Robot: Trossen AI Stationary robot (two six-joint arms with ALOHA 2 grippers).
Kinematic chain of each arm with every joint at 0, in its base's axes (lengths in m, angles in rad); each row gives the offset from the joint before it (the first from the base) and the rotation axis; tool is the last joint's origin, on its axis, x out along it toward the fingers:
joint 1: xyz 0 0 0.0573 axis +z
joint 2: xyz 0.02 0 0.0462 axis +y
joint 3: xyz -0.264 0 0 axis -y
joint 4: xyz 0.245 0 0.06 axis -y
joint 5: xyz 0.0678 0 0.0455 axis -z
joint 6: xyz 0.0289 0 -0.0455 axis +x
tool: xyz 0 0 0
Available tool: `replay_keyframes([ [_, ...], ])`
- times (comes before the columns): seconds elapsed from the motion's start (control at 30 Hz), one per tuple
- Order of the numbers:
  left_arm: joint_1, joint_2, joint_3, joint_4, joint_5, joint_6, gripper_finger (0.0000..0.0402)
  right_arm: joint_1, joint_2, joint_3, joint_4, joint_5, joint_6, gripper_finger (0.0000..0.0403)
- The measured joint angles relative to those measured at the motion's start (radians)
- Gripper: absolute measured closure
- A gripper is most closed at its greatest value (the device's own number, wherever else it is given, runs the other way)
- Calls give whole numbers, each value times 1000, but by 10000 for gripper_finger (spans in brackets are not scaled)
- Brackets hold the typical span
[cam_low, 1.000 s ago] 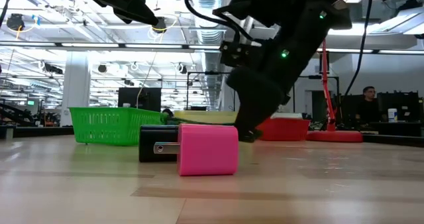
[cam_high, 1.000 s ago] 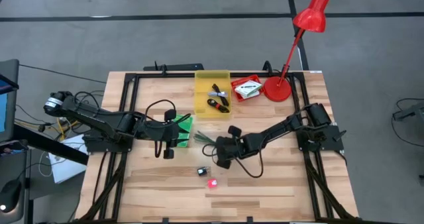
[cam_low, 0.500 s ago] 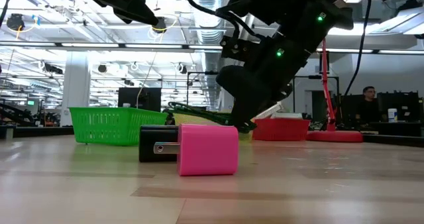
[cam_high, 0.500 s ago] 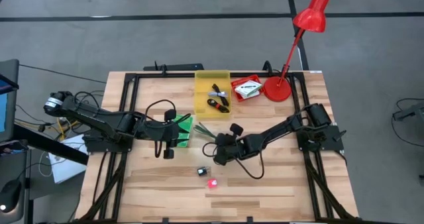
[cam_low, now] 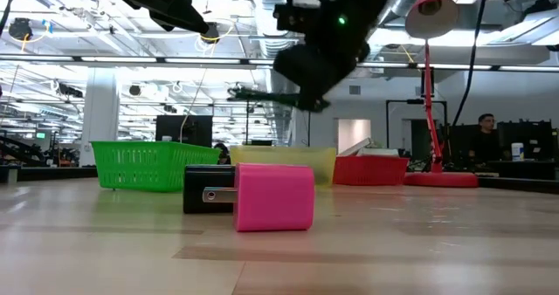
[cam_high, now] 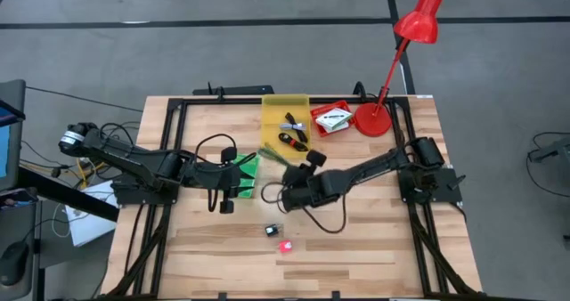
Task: Pick and place items into bin
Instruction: Put the green charger cable into the yellow bin, then put the black charger adapter into the green bin
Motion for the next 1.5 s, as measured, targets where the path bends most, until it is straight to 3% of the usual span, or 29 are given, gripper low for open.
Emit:
replay_keyframes([
  [0.2, 0, 0, 0, 0, 0, 0, 290, -102, 0, 155, -189, 3, -125, 374],
  [0.33, 0, 0, 0, 0, 0, 0, 290, -205, -1, 220, -222, -101, -204, 359],
  [0.47, 0, 0, 0, 0, 0, 0, 290, -306, -1, 239, -211, -229, -301, 345],
  [0.77, 0, 0, 0, 0, 0, 0, 290, -446, -1, 239, -202, -228, -313, 324],
  [1.0, 0, 0, 0, 0, 0, 0, 290, -449, -1, 239, -138, -228, -323, 287],
  [1.23, 0, 0, 0, 0, 0, 0, 290, -396, -1, 239, -138, -228, -463, 271],
  [1.5, 0, 0, 0, 0, 0, 0, 290, -325, -1, 239, -401, -226, -467, 280],
])
